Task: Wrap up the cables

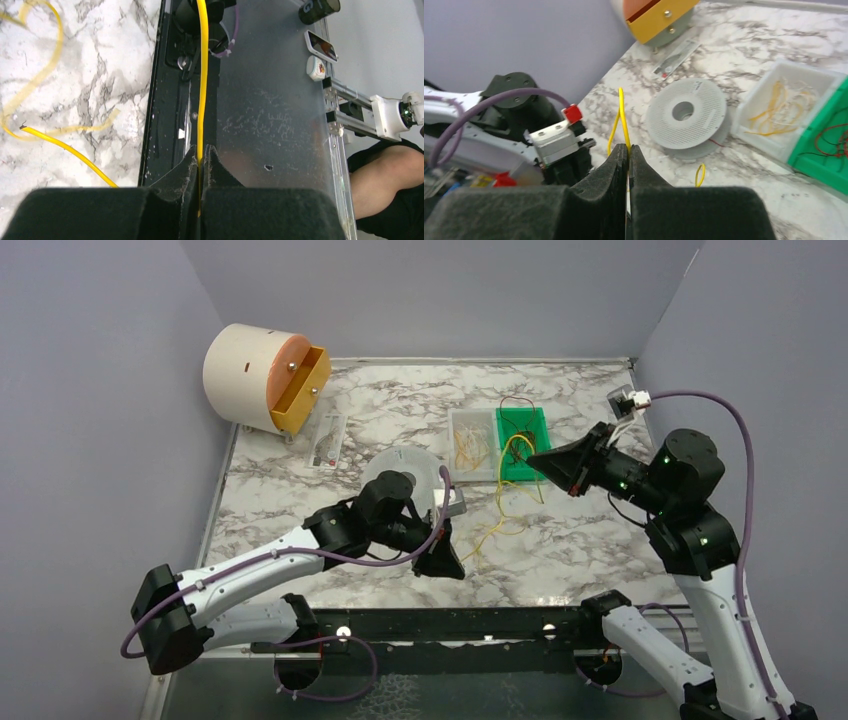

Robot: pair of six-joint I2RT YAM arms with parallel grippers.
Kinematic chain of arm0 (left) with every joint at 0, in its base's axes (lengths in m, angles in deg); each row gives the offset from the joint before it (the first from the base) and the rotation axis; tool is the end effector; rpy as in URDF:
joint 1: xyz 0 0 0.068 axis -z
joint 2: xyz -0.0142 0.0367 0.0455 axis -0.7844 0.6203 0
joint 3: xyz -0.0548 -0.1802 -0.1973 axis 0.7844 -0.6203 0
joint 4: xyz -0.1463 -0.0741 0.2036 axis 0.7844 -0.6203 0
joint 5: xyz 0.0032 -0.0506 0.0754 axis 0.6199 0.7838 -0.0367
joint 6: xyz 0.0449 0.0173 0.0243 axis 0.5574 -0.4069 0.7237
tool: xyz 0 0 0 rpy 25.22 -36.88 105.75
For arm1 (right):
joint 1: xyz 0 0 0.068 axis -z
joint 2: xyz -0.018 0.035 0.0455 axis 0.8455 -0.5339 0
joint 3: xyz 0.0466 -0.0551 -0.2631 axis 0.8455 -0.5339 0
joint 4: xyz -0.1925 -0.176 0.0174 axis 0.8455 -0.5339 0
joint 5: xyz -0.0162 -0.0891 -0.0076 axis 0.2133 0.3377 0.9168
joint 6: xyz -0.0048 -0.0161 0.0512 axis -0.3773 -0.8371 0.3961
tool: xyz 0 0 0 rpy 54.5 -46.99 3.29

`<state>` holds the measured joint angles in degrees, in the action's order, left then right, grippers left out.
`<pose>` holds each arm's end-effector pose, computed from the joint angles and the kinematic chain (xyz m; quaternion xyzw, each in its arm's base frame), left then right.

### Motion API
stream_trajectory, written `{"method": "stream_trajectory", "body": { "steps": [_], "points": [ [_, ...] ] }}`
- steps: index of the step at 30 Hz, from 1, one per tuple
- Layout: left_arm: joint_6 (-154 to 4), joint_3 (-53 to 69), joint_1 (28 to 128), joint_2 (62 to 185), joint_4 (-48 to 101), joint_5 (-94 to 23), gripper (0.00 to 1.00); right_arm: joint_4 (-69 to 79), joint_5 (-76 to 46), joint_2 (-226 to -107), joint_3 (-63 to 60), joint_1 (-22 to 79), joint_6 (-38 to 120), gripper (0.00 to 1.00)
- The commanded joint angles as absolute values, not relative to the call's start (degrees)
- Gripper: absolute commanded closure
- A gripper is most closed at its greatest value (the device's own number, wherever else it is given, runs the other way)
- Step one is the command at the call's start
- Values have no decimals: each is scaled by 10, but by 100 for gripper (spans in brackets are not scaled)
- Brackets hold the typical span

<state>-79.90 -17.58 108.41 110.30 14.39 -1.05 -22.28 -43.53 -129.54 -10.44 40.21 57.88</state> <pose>0.1106 -0.2124 0.2955 0.4532 0.6736 -0.5426 0.2157 0.1242 0.0613 0.4359 -0.1689 0.7158 0.4406 0.5148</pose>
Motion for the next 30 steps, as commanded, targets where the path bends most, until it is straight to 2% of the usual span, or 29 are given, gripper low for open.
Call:
{"method": "stream_trajectory", "body": {
  "steps": [1,3,7,11,22,30],
  "points": [
    [-803,-152,1088,1081,127,-15,100,-242,-324,-1287,-134,405,552,93],
    [-817,-148,1088,1077,143,-7,100,-242,-313,-1289,-158,405,561,87],
    [-855,-157,1088,1075,188,2,100,-236,-312,-1292,-207,405,576,64],
    [-885,-173,1088,1072,219,-14,100,-236,-327,-1291,-247,405,568,49],
    [-912,-186,1088,1093,226,-34,100,-187,-460,-1241,-292,405,538,36],
    [-914,-189,1088,1094,222,-19,100,-122,-683,-1225,-305,405,506,37]
  ]
}}
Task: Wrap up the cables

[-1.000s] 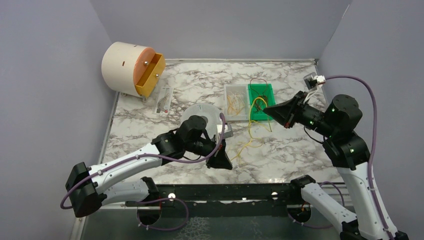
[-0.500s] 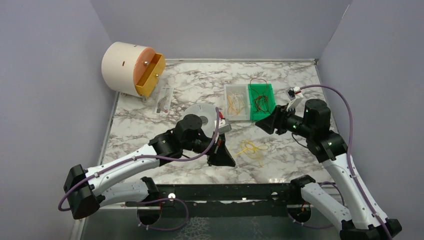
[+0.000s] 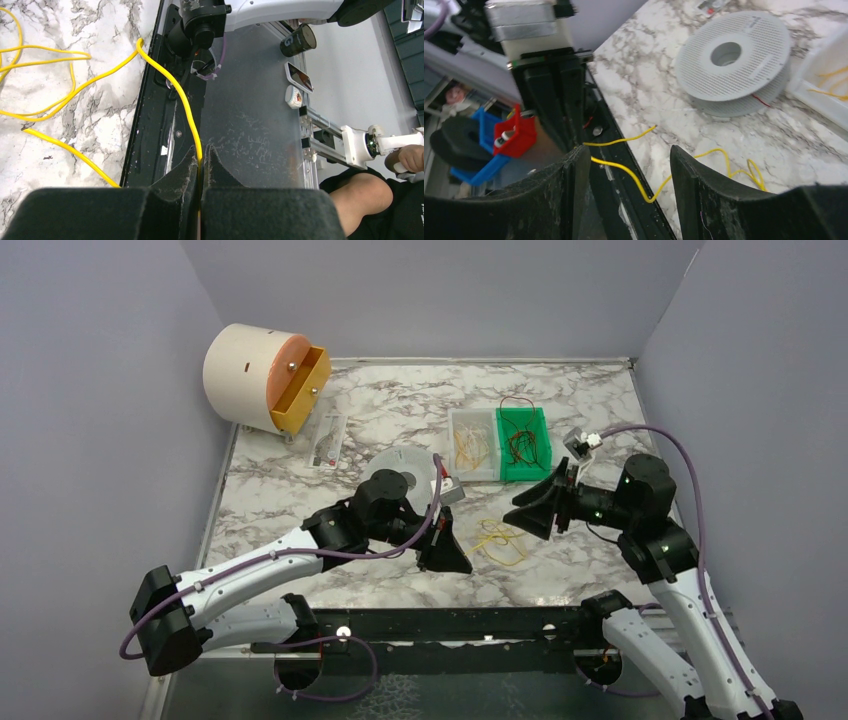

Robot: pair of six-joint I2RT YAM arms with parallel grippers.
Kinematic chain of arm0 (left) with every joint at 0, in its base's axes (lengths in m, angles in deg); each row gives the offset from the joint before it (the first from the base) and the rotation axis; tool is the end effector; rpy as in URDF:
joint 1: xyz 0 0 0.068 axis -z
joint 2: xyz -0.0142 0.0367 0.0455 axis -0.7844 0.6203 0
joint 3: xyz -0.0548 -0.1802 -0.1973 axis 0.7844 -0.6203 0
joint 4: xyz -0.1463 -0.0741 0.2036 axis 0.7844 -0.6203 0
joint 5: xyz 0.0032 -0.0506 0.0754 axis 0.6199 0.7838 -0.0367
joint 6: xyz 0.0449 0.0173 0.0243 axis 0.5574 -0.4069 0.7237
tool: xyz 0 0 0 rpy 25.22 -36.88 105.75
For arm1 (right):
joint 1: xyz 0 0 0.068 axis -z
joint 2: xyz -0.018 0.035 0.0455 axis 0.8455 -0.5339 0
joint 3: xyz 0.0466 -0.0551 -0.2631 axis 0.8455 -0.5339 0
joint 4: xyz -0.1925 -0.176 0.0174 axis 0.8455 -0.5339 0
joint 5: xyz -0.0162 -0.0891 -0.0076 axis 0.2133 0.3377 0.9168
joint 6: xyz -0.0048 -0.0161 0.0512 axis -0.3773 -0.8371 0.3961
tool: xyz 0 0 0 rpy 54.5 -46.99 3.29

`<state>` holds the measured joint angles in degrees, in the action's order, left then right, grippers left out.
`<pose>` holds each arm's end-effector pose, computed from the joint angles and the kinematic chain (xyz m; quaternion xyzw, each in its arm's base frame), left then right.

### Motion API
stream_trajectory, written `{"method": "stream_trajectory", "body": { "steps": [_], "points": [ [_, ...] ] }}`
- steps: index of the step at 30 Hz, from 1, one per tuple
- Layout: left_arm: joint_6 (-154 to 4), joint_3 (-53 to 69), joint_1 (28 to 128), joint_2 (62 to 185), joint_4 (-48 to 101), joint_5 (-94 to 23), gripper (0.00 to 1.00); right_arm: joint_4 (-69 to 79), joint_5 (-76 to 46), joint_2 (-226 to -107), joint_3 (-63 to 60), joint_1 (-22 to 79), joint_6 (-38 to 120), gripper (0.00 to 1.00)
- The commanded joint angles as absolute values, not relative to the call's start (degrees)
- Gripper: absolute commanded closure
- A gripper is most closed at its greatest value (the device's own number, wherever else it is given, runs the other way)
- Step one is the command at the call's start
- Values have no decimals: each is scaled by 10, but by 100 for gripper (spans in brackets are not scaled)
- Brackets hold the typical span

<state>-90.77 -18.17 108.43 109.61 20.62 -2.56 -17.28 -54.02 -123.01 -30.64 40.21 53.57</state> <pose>0.1122 -0.2137 0.3045 0.3904 0.6870 -0.5753 0.2112 0.1253 0.0667 0.3466 -0.2297 0.7301 0.4756 0.4336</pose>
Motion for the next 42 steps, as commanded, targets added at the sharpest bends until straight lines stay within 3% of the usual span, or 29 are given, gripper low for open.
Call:
{"method": "stream_trajectory", "body": {
  "steps": [1,7,15,33,42],
  "points": [
    [-913,-189,1088,1092,221,-16,100,-119,-694,-1223,-305,405,503,37],
    [-909,-188,1089,1094,222,14,100,5,-788,-1217,-360,405,573,37],
    [-904,-183,1090,1097,222,44,100,75,-808,-1245,-386,403,610,37],
    [-894,-158,1091,1107,212,88,100,59,-757,-1321,-374,260,538,40],
    [-892,-150,1091,1101,213,88,100,46,-749,-1345,-369,214,518,47]
  ]
}}
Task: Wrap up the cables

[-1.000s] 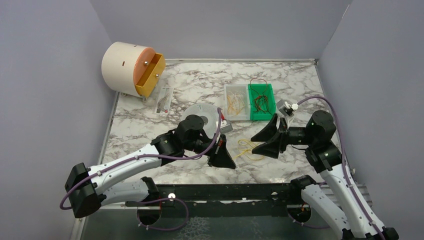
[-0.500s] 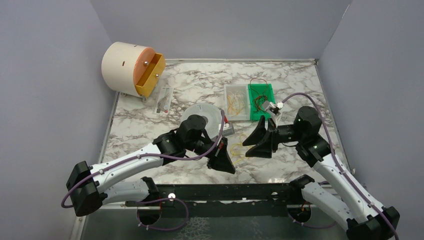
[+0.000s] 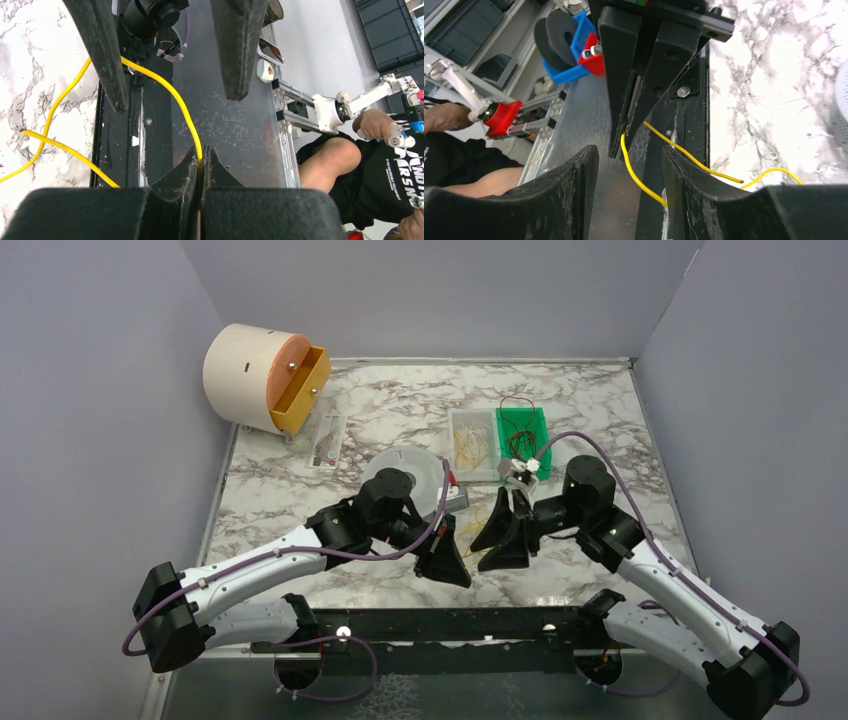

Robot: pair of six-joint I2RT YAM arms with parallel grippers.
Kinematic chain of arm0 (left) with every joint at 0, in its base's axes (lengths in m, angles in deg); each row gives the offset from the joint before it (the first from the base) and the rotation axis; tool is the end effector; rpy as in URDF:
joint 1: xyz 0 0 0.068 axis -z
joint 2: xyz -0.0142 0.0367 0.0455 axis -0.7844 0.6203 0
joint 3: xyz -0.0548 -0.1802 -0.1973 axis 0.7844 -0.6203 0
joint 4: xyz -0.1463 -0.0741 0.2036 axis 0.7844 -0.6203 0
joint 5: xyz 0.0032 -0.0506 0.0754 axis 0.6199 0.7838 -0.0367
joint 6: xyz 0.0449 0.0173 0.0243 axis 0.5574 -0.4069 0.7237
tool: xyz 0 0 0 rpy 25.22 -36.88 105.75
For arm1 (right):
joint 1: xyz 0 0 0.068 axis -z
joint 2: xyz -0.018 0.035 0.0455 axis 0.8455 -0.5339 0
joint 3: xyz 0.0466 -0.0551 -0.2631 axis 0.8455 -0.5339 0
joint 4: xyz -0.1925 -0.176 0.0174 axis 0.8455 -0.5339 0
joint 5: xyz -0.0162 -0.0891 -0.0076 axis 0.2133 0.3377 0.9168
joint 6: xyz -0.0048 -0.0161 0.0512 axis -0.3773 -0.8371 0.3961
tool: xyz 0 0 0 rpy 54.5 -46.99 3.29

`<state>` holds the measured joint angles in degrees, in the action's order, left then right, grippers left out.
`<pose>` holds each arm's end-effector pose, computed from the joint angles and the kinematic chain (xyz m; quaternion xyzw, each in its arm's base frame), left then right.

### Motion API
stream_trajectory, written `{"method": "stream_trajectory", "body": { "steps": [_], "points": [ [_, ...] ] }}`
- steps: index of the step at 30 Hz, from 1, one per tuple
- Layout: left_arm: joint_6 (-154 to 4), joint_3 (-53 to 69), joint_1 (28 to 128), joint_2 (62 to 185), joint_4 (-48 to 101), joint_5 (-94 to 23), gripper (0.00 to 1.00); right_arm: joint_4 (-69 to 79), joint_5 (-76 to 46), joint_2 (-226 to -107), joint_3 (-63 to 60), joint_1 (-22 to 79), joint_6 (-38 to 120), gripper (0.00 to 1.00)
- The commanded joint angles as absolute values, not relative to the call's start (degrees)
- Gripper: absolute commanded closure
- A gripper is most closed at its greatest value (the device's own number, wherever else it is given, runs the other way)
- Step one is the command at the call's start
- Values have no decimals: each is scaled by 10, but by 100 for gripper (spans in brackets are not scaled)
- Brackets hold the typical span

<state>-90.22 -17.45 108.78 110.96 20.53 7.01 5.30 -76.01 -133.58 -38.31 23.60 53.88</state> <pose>0.1079 -0.2175 0.3049 0.4305 0.6504 -0.6071 0.1518 0.1316 0.1292 0.3136 -0.4379 0.5834 0.6259 0.2760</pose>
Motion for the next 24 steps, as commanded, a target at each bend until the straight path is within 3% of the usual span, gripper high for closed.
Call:
{"method": "stream_trajectory", "body": {
  "steps": [1,7,9,12,15,17,18,20,24],
  "points": [
    [-892,-149,1091,1101,213,89,100,41,-749,-1346,-366,208,514,48],
    [-884,-143,1091,1094,204,78,100,19,-735,-1337,-364,192,500,56],
    [-882,-142,1091,1090,202,71,100,17,-727,-1329,-365,191,500,67],
    [-879,-142,1091,1089,201,70,100,22,-702,-1311,-366,191,507,97],
    [-871,-142,1091,1085,198,60,97,14,-682,-1300,-360,191,508,99],
    [-858,-133,1091,1076,185,36,84,8,-672,-1295,-353,191,508,99],
    [-851,-130,1091,1067,179,14,69,5,-667,-1292,-348,191,510,99],
    [-834,-126,1091,1043,169,-44,50,1,-654,-1284,-336,191,515,99],
    [-807,-122,1091,987,152,-178,37,-9,-616,-1282,-308,191,537,99]
  ]
}}
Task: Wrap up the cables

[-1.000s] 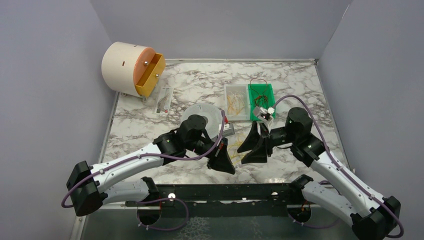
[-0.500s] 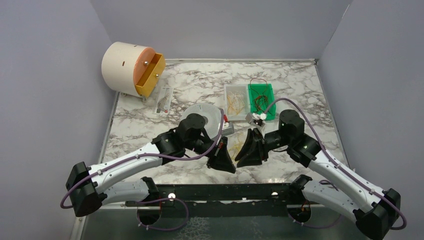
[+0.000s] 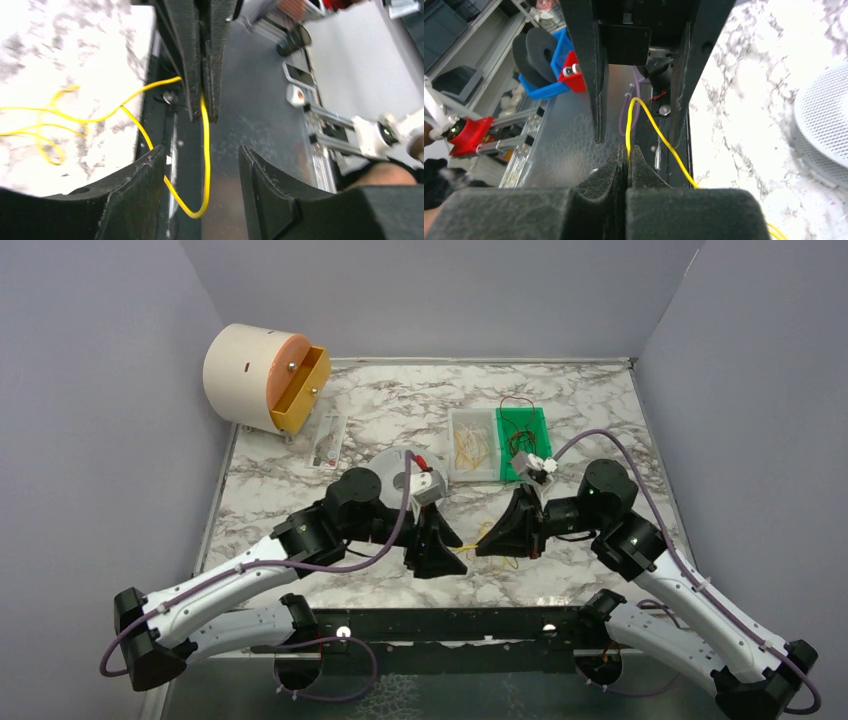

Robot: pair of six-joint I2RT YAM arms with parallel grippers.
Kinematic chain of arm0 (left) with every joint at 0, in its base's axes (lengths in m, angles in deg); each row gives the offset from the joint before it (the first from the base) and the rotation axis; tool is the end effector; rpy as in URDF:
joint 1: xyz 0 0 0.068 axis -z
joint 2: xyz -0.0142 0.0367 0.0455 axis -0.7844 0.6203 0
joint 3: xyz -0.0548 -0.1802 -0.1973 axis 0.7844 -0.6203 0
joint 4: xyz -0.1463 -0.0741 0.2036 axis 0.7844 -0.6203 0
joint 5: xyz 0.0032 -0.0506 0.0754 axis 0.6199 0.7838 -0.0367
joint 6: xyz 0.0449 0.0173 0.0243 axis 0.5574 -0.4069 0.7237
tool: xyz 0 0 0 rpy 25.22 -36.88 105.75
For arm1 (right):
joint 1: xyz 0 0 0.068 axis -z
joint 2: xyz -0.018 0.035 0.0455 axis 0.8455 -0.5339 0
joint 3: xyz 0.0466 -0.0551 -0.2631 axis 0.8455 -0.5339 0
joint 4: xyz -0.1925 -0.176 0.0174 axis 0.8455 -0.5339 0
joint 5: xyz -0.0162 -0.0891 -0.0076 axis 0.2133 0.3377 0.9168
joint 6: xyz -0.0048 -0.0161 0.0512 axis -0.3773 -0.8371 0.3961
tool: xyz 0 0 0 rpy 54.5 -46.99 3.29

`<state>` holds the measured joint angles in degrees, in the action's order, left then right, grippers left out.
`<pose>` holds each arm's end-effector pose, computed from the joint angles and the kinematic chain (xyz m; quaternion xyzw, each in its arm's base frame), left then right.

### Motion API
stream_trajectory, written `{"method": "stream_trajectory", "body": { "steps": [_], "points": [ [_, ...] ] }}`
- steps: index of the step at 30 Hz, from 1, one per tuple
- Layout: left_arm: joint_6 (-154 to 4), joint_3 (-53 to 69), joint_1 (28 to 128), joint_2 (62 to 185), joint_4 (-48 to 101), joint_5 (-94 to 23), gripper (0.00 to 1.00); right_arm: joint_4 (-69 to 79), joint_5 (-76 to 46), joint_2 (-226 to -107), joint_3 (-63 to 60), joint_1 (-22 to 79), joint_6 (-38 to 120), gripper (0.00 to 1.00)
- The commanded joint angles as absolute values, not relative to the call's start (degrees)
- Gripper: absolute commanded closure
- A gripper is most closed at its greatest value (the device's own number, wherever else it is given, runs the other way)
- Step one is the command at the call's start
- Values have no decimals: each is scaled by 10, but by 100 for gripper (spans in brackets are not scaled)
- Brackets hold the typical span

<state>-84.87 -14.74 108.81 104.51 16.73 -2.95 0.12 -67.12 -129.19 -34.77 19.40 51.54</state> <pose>0.1005 -0.1982 0.3375 0.4298 0.6411 -0.5758 0.2698 0.1123 0.1280 0.3376 -0.4411 0.5812 0.5987 0.3304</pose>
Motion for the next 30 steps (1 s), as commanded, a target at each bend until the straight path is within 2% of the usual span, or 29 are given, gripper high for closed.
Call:
{"method": "stream_trajectory", "body": {
  "steps": [1,5,11,19,30],
  "points": [
    [-805,-124,1091,969,152,-216,35,-11,-610,-1284,-301,191,543,99],
    [-799,-148,1091,915,179,-316,28,13,-591,-1285,-284,191,583,99],
    [-794,-232,1091,844,295,-365,21,44,-549,-1301,-256,191,666,99],
    [-818,-315,1091,833,462,-328,20,147,-527,-1328,-225,191,793,99],
    [-856,-328,1091,881,612,-305,21,242,-470,-1346,-237,190,906,99]
  ]
}}
